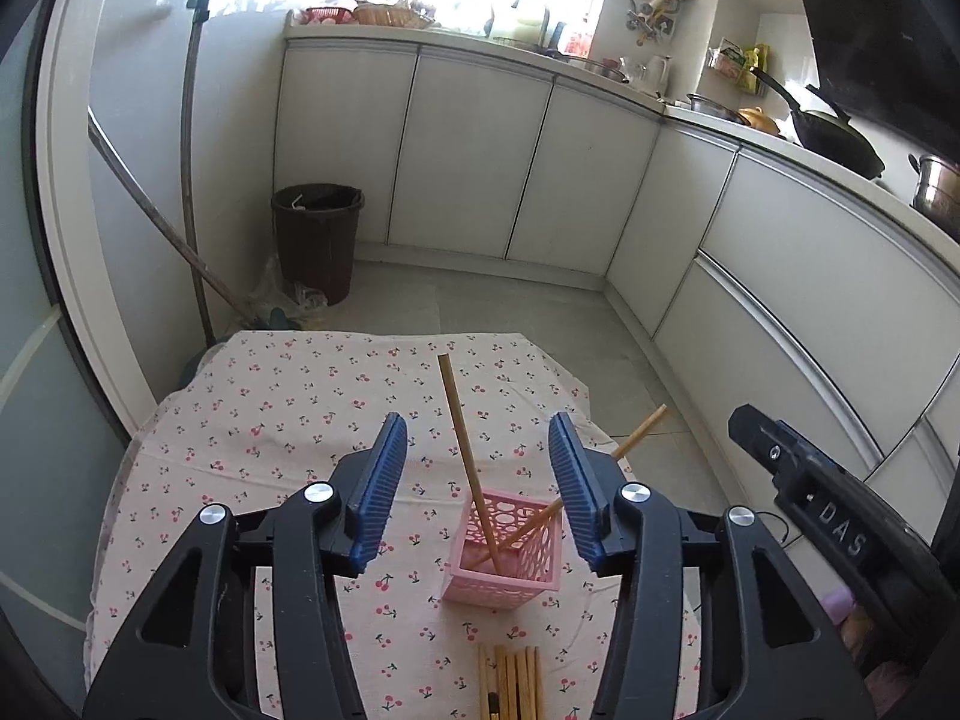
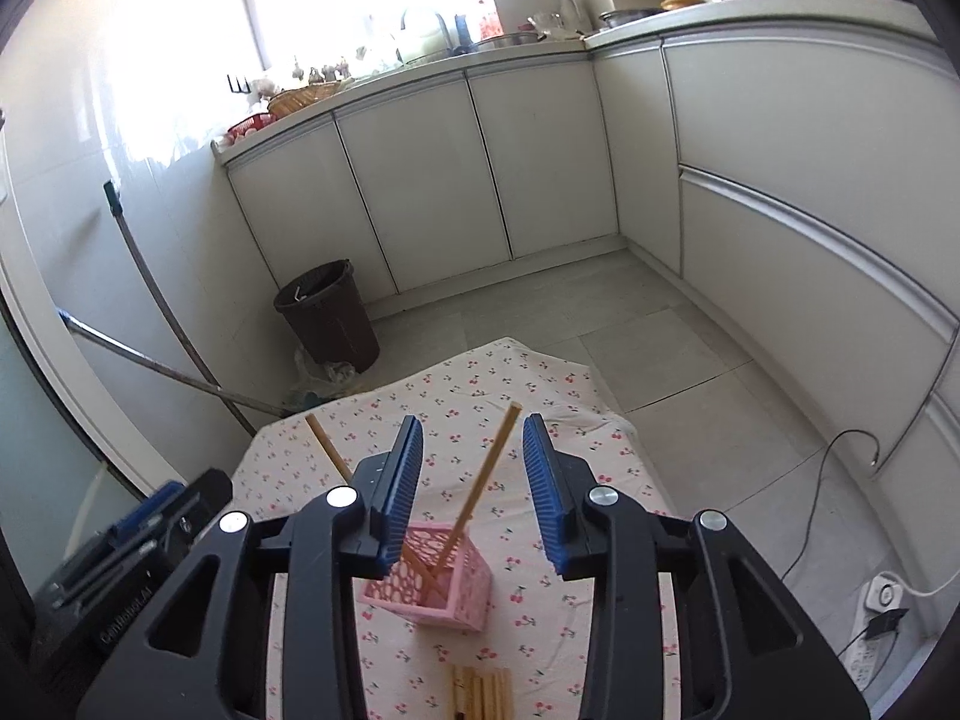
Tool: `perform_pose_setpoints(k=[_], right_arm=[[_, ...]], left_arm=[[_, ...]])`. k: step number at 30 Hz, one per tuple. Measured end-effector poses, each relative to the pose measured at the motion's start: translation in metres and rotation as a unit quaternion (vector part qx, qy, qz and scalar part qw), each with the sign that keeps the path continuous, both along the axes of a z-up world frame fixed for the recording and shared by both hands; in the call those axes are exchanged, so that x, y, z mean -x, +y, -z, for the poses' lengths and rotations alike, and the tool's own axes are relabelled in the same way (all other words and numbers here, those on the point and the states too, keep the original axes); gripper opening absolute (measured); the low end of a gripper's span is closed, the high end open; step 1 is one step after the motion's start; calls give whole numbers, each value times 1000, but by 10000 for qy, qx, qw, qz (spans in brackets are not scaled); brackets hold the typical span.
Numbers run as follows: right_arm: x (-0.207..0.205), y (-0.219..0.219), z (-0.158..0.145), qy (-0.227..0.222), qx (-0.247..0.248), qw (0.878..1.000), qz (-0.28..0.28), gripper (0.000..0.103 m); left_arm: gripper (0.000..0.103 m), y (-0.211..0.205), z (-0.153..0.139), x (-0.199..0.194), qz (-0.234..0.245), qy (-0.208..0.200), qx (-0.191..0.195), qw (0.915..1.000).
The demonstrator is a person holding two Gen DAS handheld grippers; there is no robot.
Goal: Organize utensils
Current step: 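Open the left tool and pull it back toward the chopsticks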
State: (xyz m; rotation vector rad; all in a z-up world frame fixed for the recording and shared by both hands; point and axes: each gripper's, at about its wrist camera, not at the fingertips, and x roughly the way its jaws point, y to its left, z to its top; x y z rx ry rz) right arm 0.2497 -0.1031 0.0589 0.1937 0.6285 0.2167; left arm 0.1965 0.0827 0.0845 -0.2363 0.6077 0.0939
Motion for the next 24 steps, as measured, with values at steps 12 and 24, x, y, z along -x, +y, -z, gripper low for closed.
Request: perform_pose_setpoints(k=[12,24], right_arm=[[36,-18,20,81,469,9988,142,58],[61,-40,56,481,880,9933,567,93]], left_arm=[[75,-16,13,24,-49,69,-453,9989],[96,-15,50,41,-67,673,-361,9971]])
